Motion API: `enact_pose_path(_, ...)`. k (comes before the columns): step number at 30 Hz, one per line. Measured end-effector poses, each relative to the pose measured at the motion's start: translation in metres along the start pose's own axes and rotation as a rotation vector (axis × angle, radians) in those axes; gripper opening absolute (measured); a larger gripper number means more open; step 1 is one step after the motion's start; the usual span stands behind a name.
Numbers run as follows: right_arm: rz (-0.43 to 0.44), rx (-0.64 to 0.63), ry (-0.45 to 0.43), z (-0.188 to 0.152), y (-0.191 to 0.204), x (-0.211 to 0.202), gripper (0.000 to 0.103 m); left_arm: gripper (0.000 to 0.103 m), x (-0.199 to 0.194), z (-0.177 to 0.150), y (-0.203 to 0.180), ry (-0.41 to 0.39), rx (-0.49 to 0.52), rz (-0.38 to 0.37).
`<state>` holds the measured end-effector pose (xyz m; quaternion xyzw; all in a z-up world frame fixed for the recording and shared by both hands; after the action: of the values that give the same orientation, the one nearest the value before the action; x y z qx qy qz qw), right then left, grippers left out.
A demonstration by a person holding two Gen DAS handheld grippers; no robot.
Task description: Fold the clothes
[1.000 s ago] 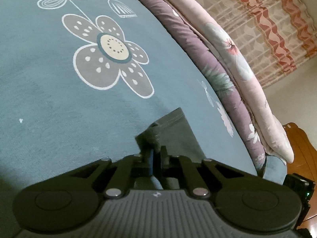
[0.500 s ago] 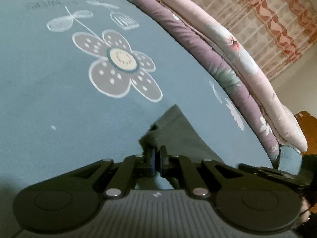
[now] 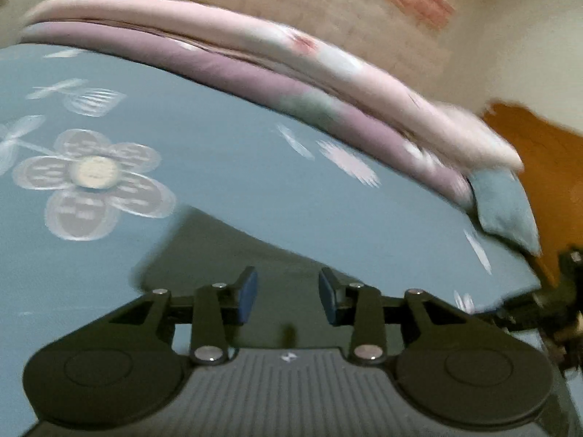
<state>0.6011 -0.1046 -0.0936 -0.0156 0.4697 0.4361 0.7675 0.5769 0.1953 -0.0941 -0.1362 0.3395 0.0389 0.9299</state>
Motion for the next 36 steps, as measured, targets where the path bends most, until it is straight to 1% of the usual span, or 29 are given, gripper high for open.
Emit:
enact_pose_path(2,0.016,0.01,-0.022,-0.002,0.003,0.007,0.022,0.037,0.011,-0.009,-0.019,0.038,0.062,-0.023)
enact_pose_path(5,0.059,-0.006,-0.053,0.01,0.014,0.019,0.029,0.037,0.024,-0.025,-0.027,0.114,0.111,-0.009)
enact_pose_path(6,0.072,-0.023,-0.057,0.016,0.019,0.024,0.032,0.037,0.025,-0.028,-0.028,0.118,0.125,-0.006)
enact_pose_path(9,0.099,-0.076,-0.052,0.032,0.034,0.041,0.035,0.04,0.017,-0.034,-0.027,0.11,0.156,-0.004)
enact_pose_path(10,0.074,-0.1,-0.04,0.034,0.036,0.048,0.035,0.04,0.014,-0.033,-0.028,0.113,0.161,-0.003)
enact_pose_path(12,0.024,-0.146,-0.015,0.038,0.041,0.064,0.034,0.041,0.007,-0.031,-0.039,0.095,0.204,-0.019)
enact_pose_path(13,-0.001,-0.166,-0.008,0.041,0.043,0.07,0.034,0.045,0.003,-0.031,-0.047,0.079,0.23,-0.045)
enact_pose_path(14,-0.027,-0.171,-0.017,0.046,0.042,0.073,0.034,0.054,-0.002,-0.031,-0.056,0.061,0.258,-0.079)
enact_pose_path(15,-0.05,-0.155,-0.032,0.051,0.04,0.074,0.034,0.059,-0.004,-0.032,-0.068,0.051,0.287,-0.115)
enact_pose_path(16,-0.066,-0.126,-0.052,0.056,0.037,0.074,0.035,0.068,-0.004,-0.036,-0.079,0.054,0.315,-0.139)
enact_pose_path(19,-0.075,-0.072,-0.094,0.065,0.04,0.063,0.035,0.069,-0.002,-0.056,-0.091,0.06,0.437,-0.112)
enact_pose_path(20,-0.069,-0.079,-0.104,0.064,0.047,0.055,0.035,0.069,-0.002,-0.064,-0.094,0.062,0.479,-0.1)
enact_pose_path(21,-0.067,-0.086,-0.108,0.06,0.056,0.045,0.036,0.069,-0.002,-0.071,-0.097,0.063,0.522,-0.088)
enact_pose_path(23,-0.071,-0.091,-0.105,0.047,0.073,0.026,0.037,0.075,-0.001,-0.085,-0.103,0.066,0.607,-0.062)
enact_pose_path(24,-0.077,-0.087,-0.099,0.037,0.081,0.016,0.04,0.076,-0.004,-0.089,-0.103,0.065,0.629,-0.055)
enact_pose_path(27,-0.115,-0.034,-0.07,-0.009,0.103,-0.01,0.044,0.076,-0.014,-0.088,-0.102,0.057,0.631,-0.042)
enact_pose_path(29,-0.162,0.049,-0.052,-0.042,0.115,-0.02,0.045,0.076,-0.016,-0.086,-0.107,0.042,0.642,-0.042)
enact_pose_path(31,-0.189,0.156,-0.049,-0.074,0.122,-0.026,0.045,0.076,-0.017,-0.084,-0.121,0.021,0.657,-0.057)
enact_pose_path(32,-0.205,0.189,-0.057,-0.086,0.126,-0.03,0.045,0.076,-0.017,-0.083,-0.129,0.019,0.663,-0.073)
enact_pose_path(34,-0.256,0.223,-0.084,-0.104,0.135,-0.037,0.045,0.077,-0.016,-0.085,-0.145,0.014,0.676,-0.106)
enact_pose_path(36,-0.282,0.26,-0.097,-0.114,0.137,-0.04,0.045,0.077,-0.015,-0.09,-0.157,0.016,0.688,-0.136)
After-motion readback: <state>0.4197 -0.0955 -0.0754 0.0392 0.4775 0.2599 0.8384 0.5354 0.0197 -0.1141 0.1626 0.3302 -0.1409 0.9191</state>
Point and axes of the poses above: each gripper's, at about its wrist camera, not at the fingertips, and x roughly the way its jaws point, y to its left, z to its top, the point moved 7 cm from there along x, roughly the way its jaws point, and after that the axes turned 15 degrees about z, right-handed, at the moved point
